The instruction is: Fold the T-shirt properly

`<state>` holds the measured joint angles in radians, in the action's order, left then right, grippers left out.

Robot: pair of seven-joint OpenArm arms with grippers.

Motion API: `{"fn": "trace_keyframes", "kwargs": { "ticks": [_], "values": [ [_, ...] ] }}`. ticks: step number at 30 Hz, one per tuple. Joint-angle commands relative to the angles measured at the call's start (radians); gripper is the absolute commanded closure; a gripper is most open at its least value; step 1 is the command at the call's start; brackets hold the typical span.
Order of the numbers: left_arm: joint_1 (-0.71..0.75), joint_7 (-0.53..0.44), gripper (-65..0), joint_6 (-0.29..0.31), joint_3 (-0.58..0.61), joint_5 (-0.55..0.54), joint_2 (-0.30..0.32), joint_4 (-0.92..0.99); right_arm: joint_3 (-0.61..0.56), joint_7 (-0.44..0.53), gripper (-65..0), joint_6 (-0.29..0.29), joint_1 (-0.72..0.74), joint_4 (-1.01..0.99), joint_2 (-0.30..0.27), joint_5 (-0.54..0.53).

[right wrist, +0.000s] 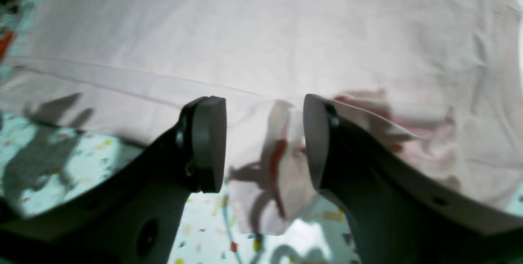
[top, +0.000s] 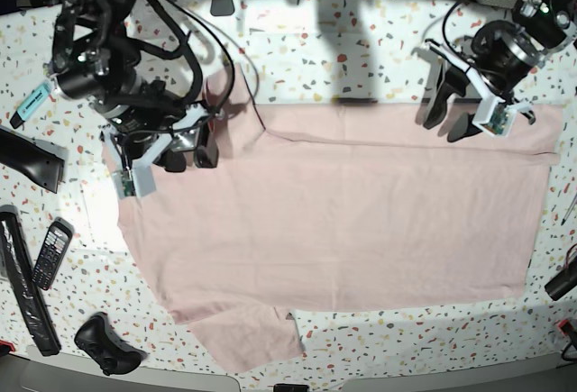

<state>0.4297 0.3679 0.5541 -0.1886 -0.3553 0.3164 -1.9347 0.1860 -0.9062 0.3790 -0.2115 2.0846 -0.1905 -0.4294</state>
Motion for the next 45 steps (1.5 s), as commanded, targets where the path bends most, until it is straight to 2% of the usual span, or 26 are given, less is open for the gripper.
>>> {"fn": "trace_keyframes", "kwargs": {
  "ticks": [1,8,11,13,16,25,33,37,43,45],
  "values": [
    [-0.003,-0.024,-23.0,0.000,-0.005,-0.012,0.011,-0.019,0.003,0.022,-29.5,0.006,0.010,0.019,0.005,0.005],
    [-0.003,-0.030,-23.0,0.000,-0.005,-0.012,0.011,-0.019,0.002,0.023,-29.5,0.006,0.018,0.019,0.090,0.163],
    [-0.003,-0.043,-23.0,0.000,-0.005,-0.012,0.014,-0.019,0.002,0.022,-29.5,0.006,0.018,0.019,0.122,0.172],
    [-0.003,-0.047,-23.0,0.000,-0.005,-0.012,0.014,-0.019,-0.006,0.022,-29.5,0.006,0.018,0.019,0.139,0.188],
    [-0.003,-0.047,-23.0,0.000,-0.005,-0.013,0.017,-0.019,-0.037,0.022,-29.5,0.005,0.018,0.019,0.149,0.275],
    [-0.047,-0.045,-23.0,0.001,-0.005,-0.013,0.017,-0.019,-0.115,-0.001,-29.5,-0.100,0.017,0.003,0.149,0.454],
    [-0.067,-0.046,-23.0,0.000,-0.005,-0.013,0.019,-0.019,-0.114,0.002,-29.4,-0.111,0.018,-0.032,0.149,0.456],
    [-0.067,-0.046,-23.0,0.000,-0.005,-0.013,0.019,-0.019,-0.114,0.002,-23.4,-0.117,0.018,-0.032,0.149,0.452],
    [-0.066,-0.045,-23.0,0.000,-0.005,-0.013,0.019,-0.019,-0.114,0.005,-22.5,-0.134,0.018,-0.051,0.149,0.453],
    [-0.066,-0.044,-23.0,0.000,-0.005,-0.013,0.019,-0.019,-0.114,0.013,-17.6,-0.134,0.018,-0.078,0.149,0.452]
  ]
}}
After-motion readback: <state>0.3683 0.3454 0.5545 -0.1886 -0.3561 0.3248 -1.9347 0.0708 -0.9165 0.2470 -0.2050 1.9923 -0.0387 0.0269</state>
